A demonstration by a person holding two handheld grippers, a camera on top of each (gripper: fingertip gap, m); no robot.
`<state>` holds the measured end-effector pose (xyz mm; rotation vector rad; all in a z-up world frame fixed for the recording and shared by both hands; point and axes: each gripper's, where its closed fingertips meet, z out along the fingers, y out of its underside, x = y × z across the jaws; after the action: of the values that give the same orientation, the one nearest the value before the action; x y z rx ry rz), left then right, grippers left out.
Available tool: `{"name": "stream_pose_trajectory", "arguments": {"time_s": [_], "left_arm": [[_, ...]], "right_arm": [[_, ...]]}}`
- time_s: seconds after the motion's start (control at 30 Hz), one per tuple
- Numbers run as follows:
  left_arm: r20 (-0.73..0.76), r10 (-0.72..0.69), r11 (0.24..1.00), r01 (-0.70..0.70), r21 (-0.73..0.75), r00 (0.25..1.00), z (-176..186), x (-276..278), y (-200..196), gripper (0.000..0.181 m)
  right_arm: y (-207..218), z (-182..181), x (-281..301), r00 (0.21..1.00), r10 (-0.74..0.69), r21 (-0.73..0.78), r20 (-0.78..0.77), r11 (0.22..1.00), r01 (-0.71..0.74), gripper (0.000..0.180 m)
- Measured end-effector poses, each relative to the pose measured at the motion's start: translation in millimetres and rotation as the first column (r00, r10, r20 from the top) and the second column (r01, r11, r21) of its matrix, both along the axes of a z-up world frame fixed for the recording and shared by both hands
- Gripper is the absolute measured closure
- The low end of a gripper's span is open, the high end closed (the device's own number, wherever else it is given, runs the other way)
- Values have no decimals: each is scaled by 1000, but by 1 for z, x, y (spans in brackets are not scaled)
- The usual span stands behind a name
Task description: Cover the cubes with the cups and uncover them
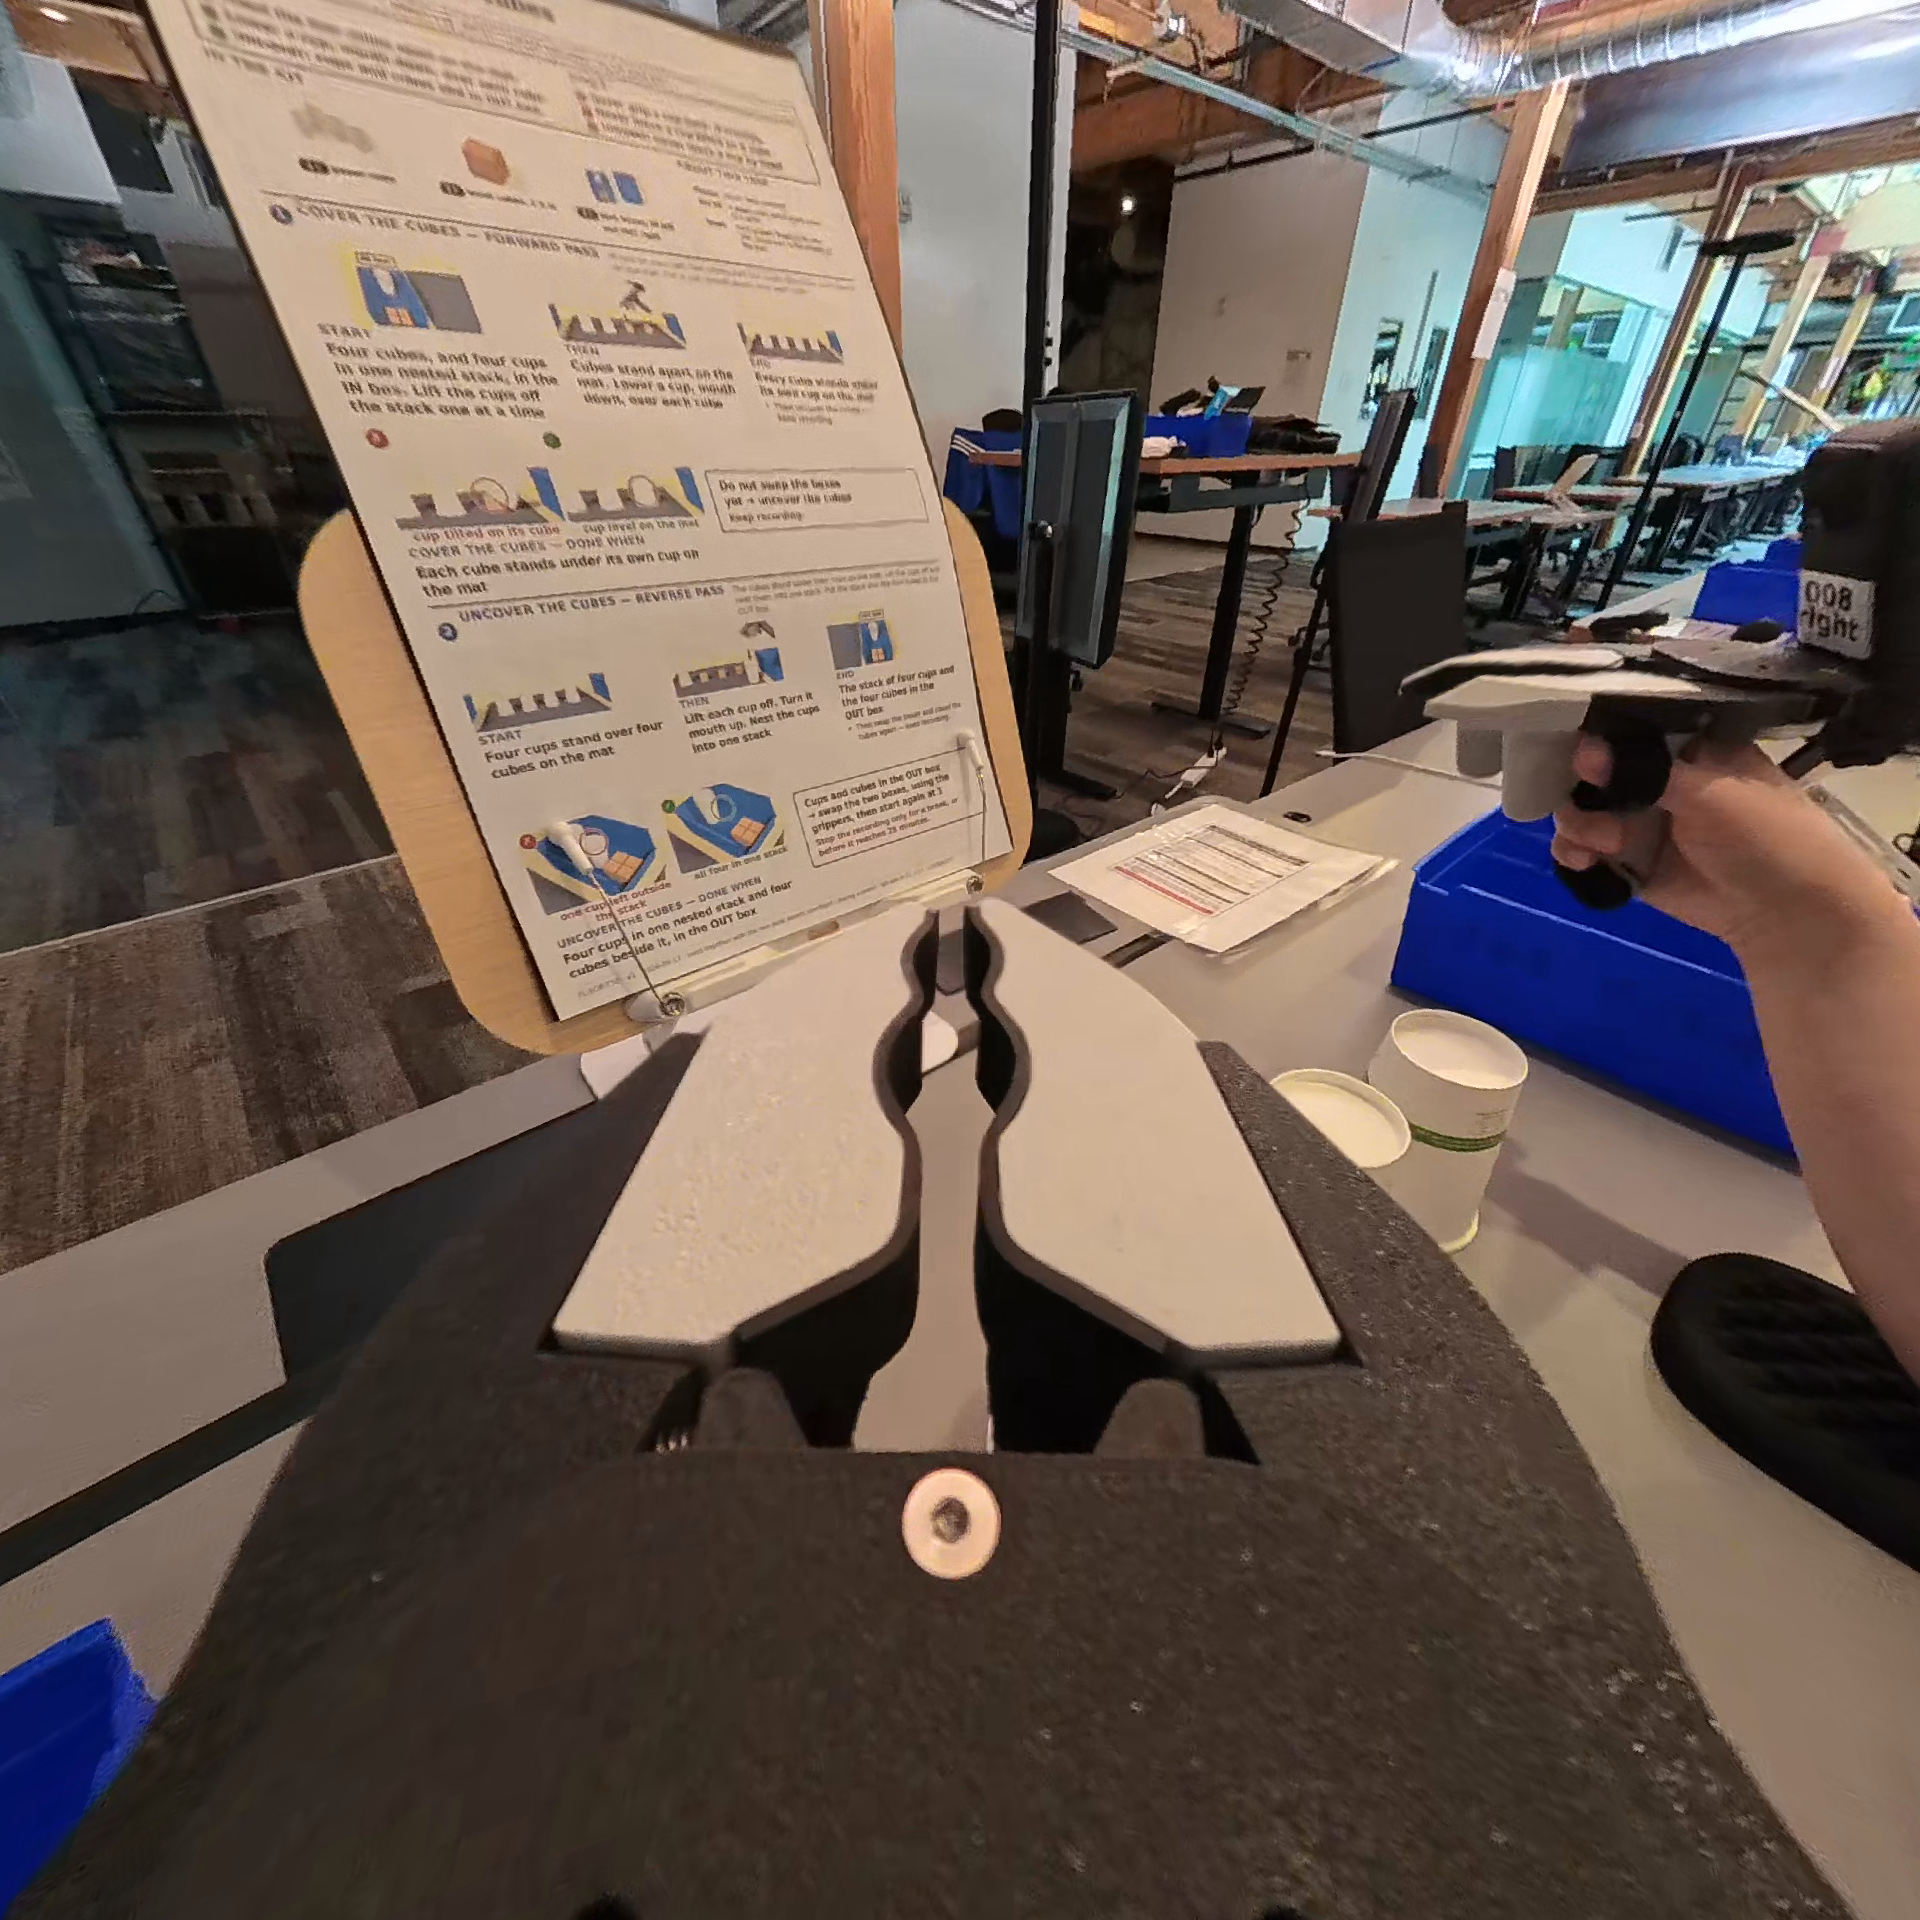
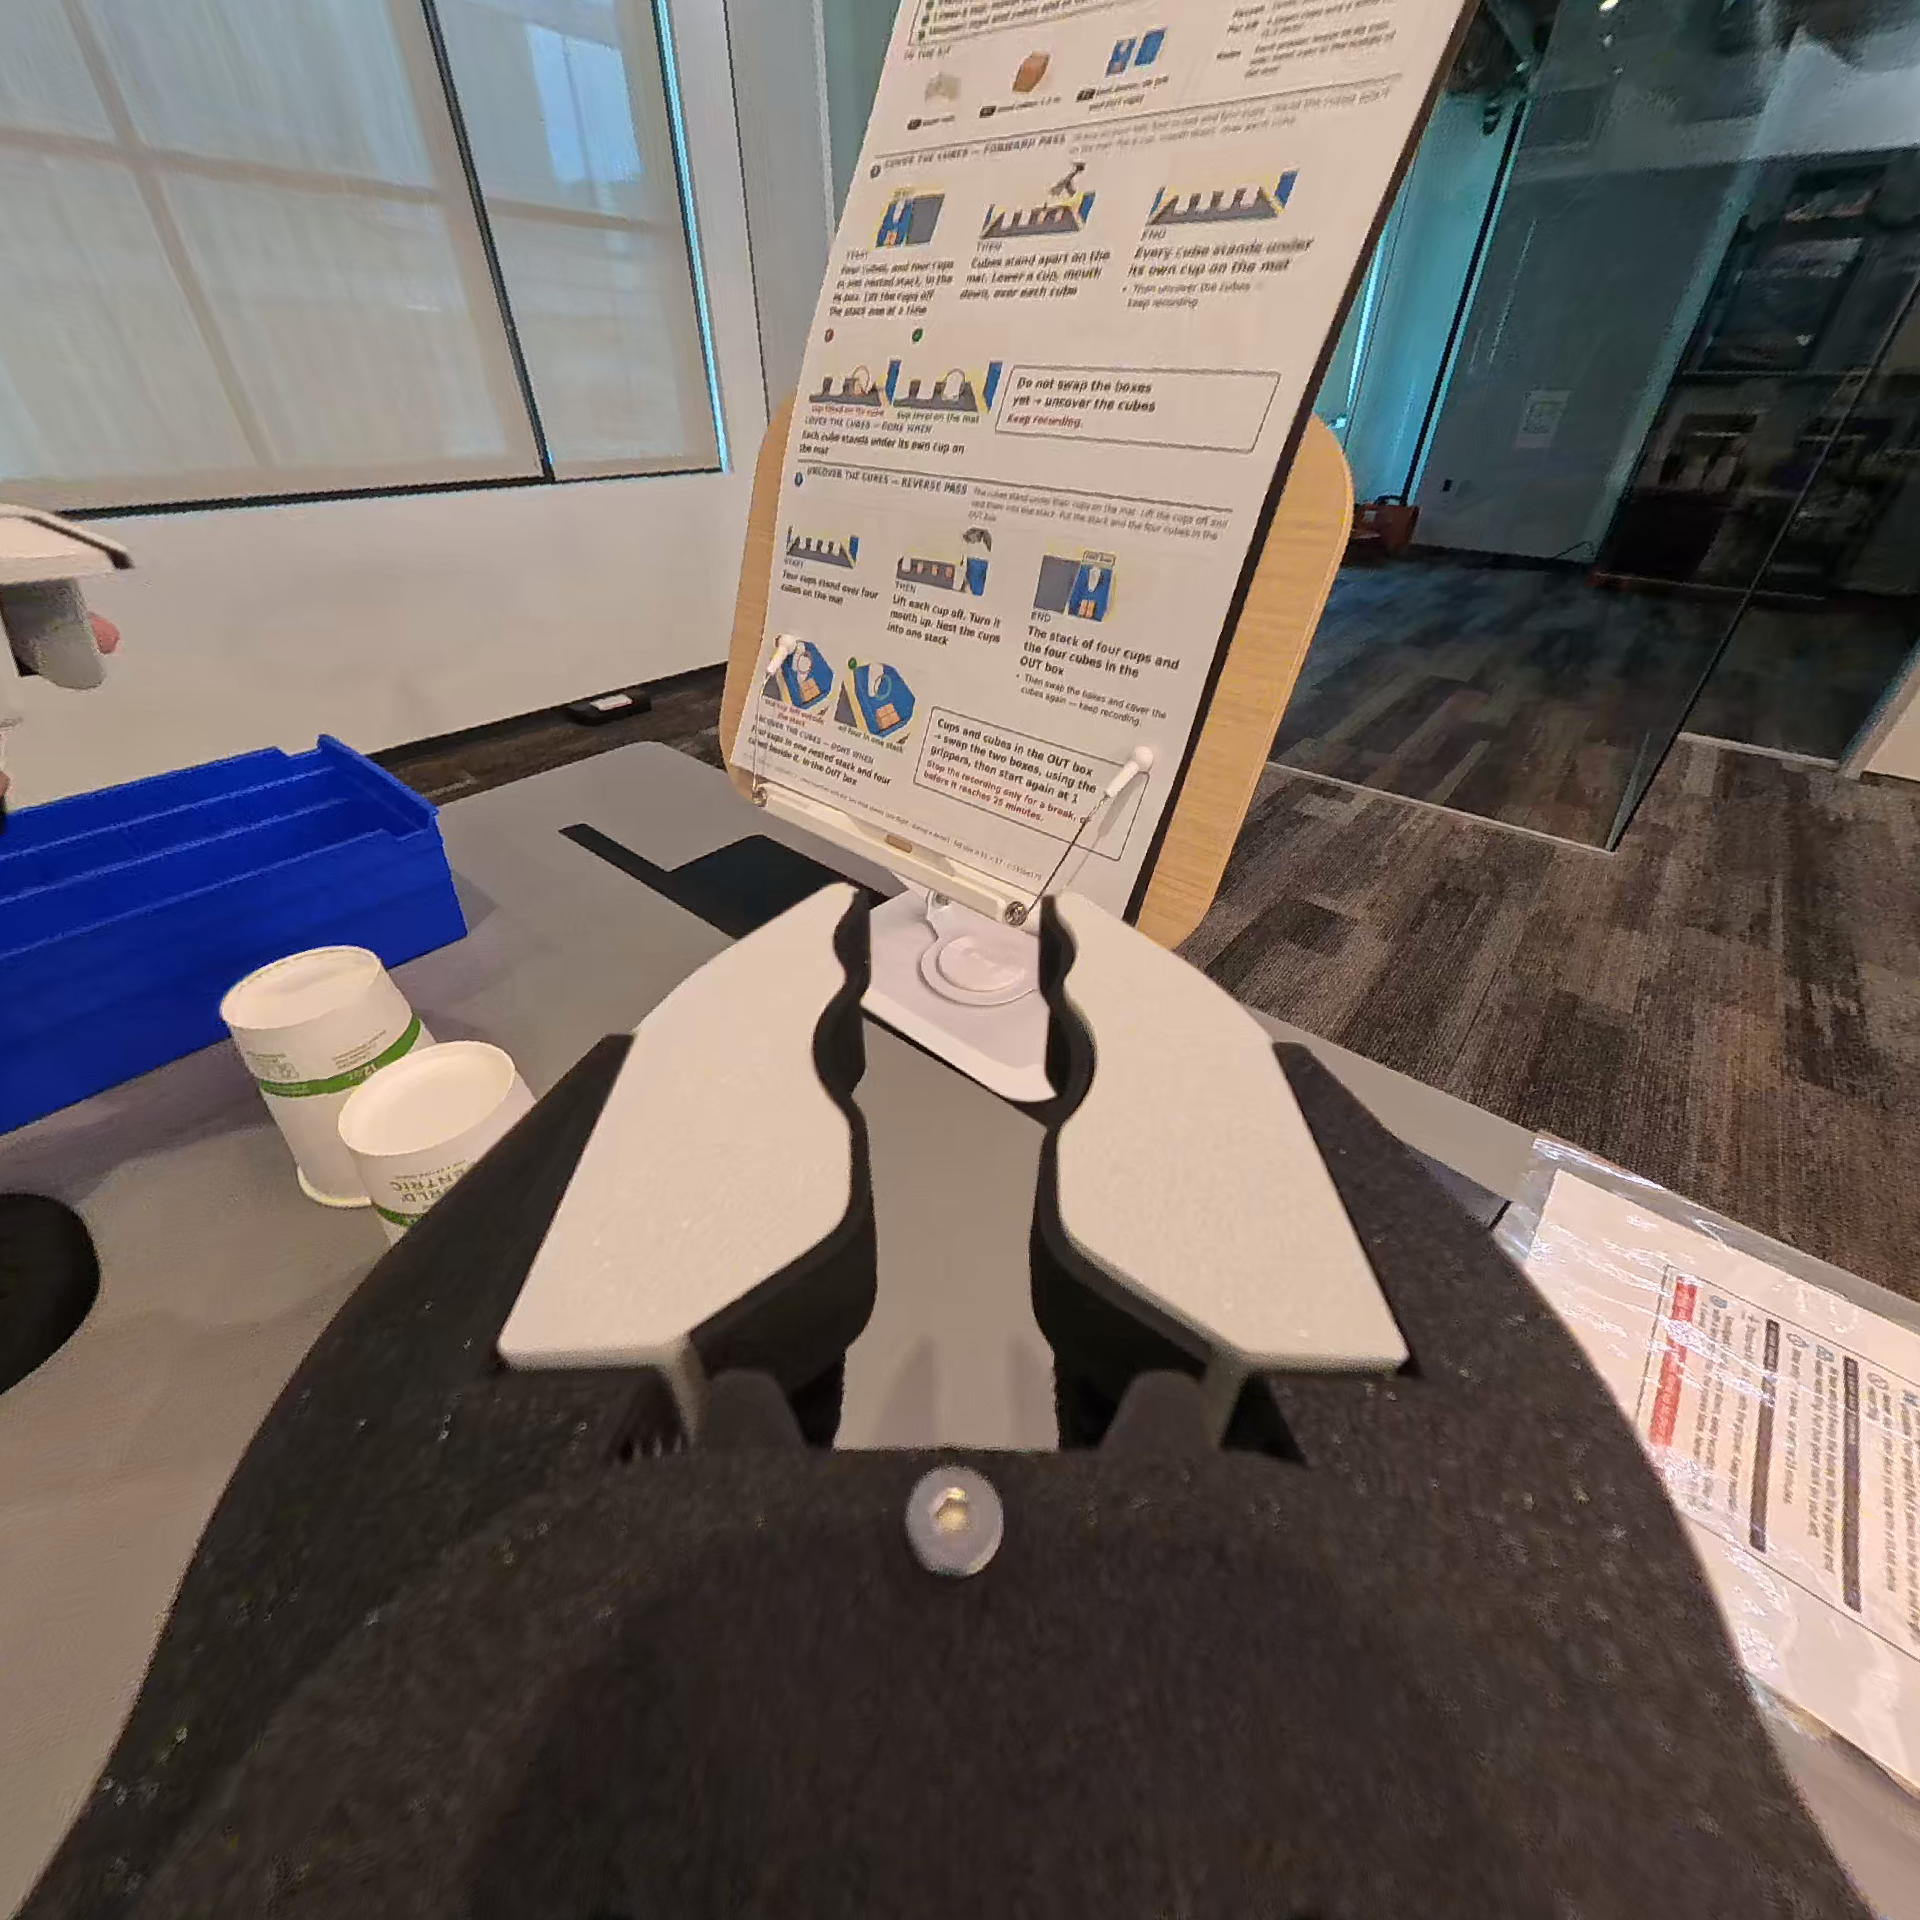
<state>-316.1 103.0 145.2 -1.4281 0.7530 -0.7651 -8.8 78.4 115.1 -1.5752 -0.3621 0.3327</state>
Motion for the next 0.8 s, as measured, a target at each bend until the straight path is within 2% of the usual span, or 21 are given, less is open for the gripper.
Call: {"name": "stream_pose_trajectory", "arguments": {"time_s": [0.13, 0.8], "left_arm": [[4, -27, 1000, 27, 8, 1000, 1, 0, -6, 179], [-21, 102, 995, -102, -12, 995, -5, -29, 18, 179]], "right_arm": [[-2, 3, -1, 1000, 0, 23, -14, 1000, 1, 150], [9, -20, -3, 1000, -2, -51, 16, 999, 3, 149]]}}
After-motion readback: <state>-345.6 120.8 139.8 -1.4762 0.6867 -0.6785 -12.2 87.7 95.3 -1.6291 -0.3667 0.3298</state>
